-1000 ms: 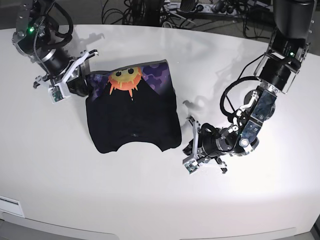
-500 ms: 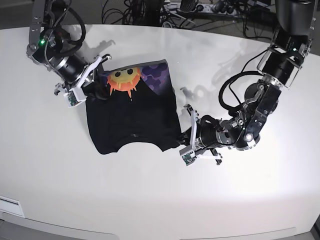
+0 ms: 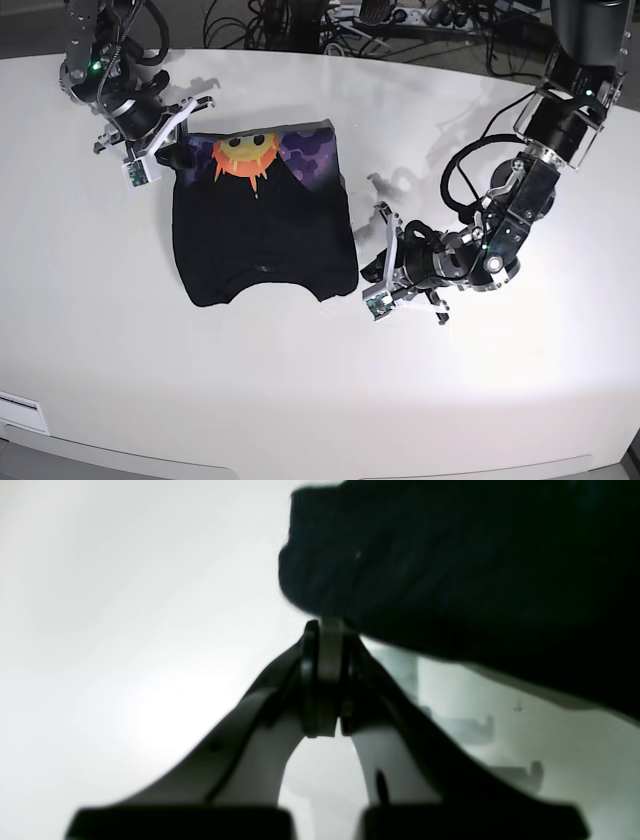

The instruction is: Fold the T-shirt properly

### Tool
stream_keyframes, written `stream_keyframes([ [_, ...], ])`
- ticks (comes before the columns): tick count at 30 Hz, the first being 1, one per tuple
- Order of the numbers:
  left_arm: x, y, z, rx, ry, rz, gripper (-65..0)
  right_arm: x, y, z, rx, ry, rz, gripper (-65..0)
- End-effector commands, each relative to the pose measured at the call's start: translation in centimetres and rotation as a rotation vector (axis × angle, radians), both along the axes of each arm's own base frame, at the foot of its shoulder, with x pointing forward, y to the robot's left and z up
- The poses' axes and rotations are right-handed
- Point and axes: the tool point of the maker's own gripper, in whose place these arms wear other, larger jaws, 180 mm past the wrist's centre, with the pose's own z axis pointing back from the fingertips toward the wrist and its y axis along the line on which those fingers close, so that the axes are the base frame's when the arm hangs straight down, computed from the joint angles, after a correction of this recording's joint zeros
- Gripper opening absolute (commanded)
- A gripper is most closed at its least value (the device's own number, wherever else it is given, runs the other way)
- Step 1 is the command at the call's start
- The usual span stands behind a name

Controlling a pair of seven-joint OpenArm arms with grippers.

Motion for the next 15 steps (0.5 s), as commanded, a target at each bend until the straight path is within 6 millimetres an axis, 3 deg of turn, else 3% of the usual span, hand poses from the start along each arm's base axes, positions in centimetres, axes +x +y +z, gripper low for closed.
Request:
stream_keyframes([
  [1,1.0,-0.3,1.9,-0.036,-0.045,-0.004,-65.0,0.9,0.0,1.3,0.003,-0.053,0.006,-65.0],
  [4,1.1,-0.1,1.9,-0.030,-0.047,-0.002,-65.0,1.8,0.0,2.9,-0.012,-0.101,-0.001,-65.0],
  [6,1.2,0.6,2.4,-0.021,-0.060,-0.001,-65.0,2.5,0.0,5.4,-0.024,-0.169,-0.016,-65.0],
  [10,0.8,0.9,5.2,-0.118,-0.056,0.006,-65.0,2.7,-1.2,10.3,-0.068,-0.280,-0.076,-65.0],
  [15,-2.0,1.8,8.9,-0.285,-0.005,-0.027,-65.0,0.4,-3.7,11.0,-0.115,-0.265,-0.172,-65.0],
])
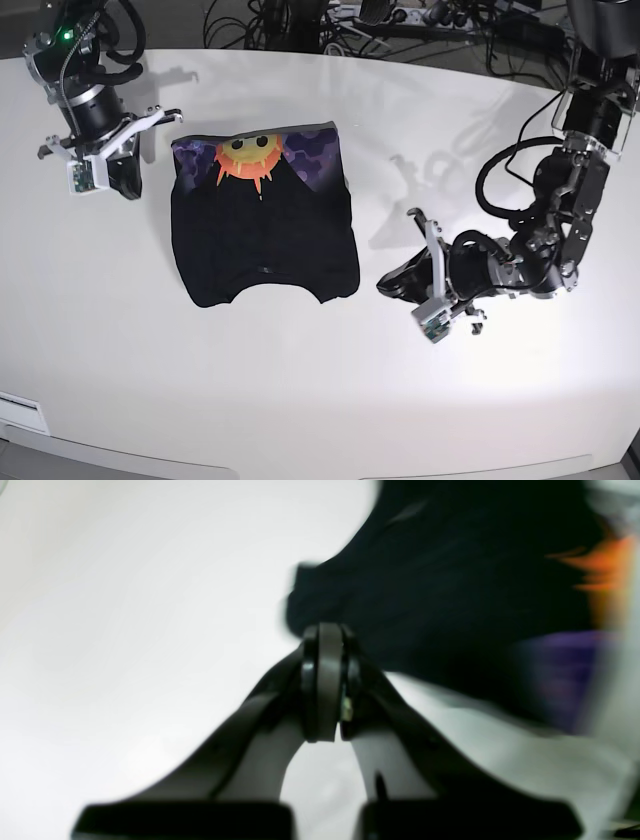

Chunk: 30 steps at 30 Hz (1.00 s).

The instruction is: Fold the T-shirt properly

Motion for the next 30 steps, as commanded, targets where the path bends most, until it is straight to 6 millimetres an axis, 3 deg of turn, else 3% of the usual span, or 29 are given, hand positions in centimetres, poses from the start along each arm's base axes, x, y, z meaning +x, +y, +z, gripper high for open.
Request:
stream_keyframes([
  [1,-0.2,0.6,1.7,-0.041,-0.024,-0.003,-65.0,-0.1,-0.1,1.4,-0.003,-0.046,0.002,-65.0],
  [9,-8.3,3.1,3.3,-0.195,0.105,-0.064,-65.0,-6.3,-1.4,-2.5,-0.004,0.191,-0.040,-65.0],
  [20,-19.8,4.0,2.5,-0.120,0.221,-0.055,-65.0,-14.1,-0.2,-5.4,0.065,0.445,-0.014,-65.0],
  [30,-27.3,5.9,-1.1,-0.049,0.473,0.064,-65.0,-20.2,0.3,-6.4,0.077,0.636,0.006,-65.0],
])
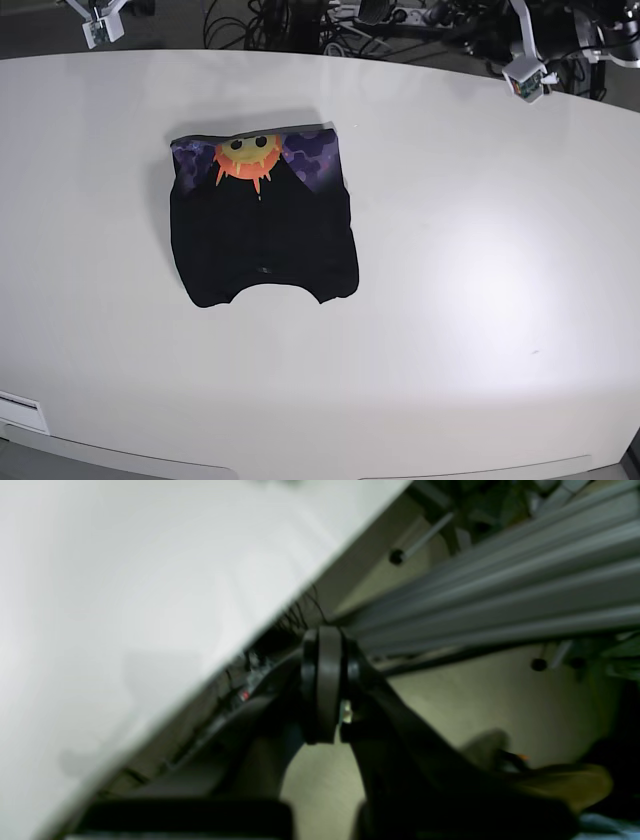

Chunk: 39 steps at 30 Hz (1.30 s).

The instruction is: Fold the T-shirt properly

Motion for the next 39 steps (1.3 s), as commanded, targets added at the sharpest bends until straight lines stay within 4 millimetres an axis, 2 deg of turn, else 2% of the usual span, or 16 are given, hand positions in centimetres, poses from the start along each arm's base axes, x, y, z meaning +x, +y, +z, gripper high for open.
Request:
stream_keyframes([
  [1,-0.6,-0.4,0.3,-0.017,0.007,0.001,-65.0,-0.3,0.1,0.5,0.000,-0.001,0.009,-65.0],
  [4,-2.2,-0.5,-0.5,-0.023,0.059,0.037,-65.0,-1.1,0.2,0.5,0.003,0.021,0.018,-65.0],
  [7,-3.4,-0.3,-1.7,-0.030,0.119,0.090,-65.0,-1.1,0.4,0.4,0.014,0.010,0.037,-65.0],
  [10,-4.5,0.8,-4.6,0.005,0.195,0.143,-65.0,-2.4,-0.4,-1.8,0.037,0.042,0.004,-65.0],
  [13,-5.8,2.5,-8.9,0.053,0.281,0.224,-65.0,-3.6,-1.5,-4.8,0.047,0.101,-0.035,-65.0],
  [19,-9.2,6.4,-19.8,0.208,0.469,0.365,-65.0,-4.4,-2.8,-11.1,0.115,0.180,-0.084,-65.0],
  [23,-10.7,10.4,-26.4,0.340,0.500,0.453,-65.0,-4.8,-3.0,-15.1,0.202,0.201,-0.133,-65.0],
  [26,-10.8,12.3,-30.0,0.392,0.485,0.534,-65.0,-5.0,-3.2,-17.8,0.262,0.197,-0.197,-65.0],
  [28,-10.3,12.7,-31.5,0.392,0.477,0.590,-65.0,-5.1,-3.4,-19.5,0.276,0.204,-0.236,-65.0],
  [32,-7.7,11.8,-33.1,0.352,0.460,0.677,-65.0,-5.7,-3.0,-23.0,0.205,0.252,-0.178,-65.0],
  [35,-6.0,10.4,-33.9,0.367,0.436,0.655,-65.0,-5.7,-2.3,-25.1,0.118,0.278,-0.112,-65.0],
  [39,-5.3,9.8,-35.1,0.464,0.403,0.674,-65.0,-5.5,-1.6,-27.3,-0.046,0.302,-0.036,-65.0],
])
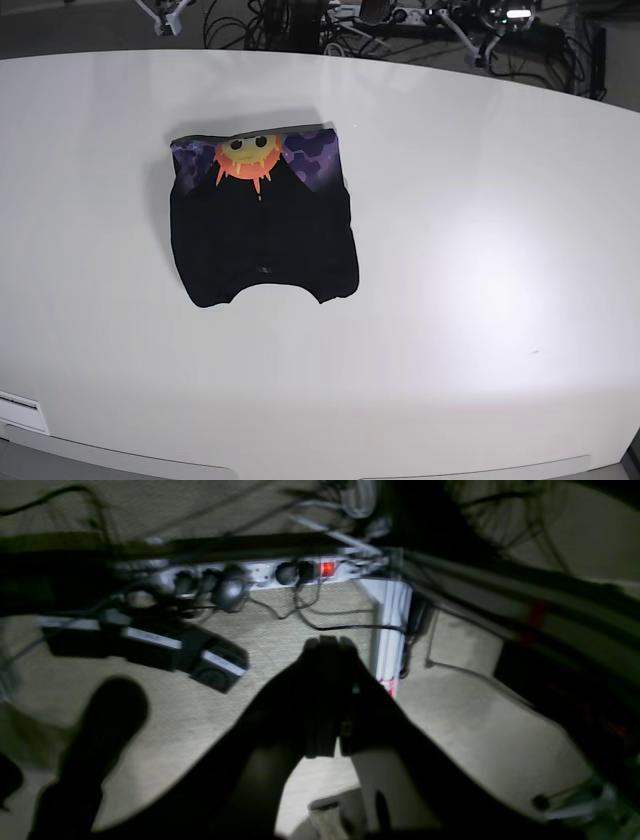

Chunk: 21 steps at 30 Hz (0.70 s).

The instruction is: Fold the T-shirt properly

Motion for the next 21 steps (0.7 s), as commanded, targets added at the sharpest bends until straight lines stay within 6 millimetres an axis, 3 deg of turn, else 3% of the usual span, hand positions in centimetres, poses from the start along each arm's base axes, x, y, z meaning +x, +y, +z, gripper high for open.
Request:
stream_keyframes([
  [1,-0.3,-0.1,0.0,0.003,-0.003,-0.018,-65.0,0.0,0.1,-0.1,-0.015,-0.003,0.021,-65.0],
  [8,-1.4,-5.1,-1.2,0.020,-0.010,-0.158,-65.0,0.6,8.4,-1.2,0.033,-0.017,0.128,-65.0],
  [12,-1.6,-8.0,-1.4,-0.023,-0.008,-0.131,-65.0,0.9,12.2,-1.0,0.066,-0.049,0.163,-65.0],
  [17,-1.5,-11.9,-1.4,-0.087,-0.015,-0.123,-65.0,2.1,13.9,-0.7,0.105,-0.079,0.164,-65.0],
  [21,-0.6,-12.6,-1.2,-0.096,-0.040,-0.116,-65.0,2.5,14.3,-0.6,0.125,-0.092,0.168,-65.0],
])
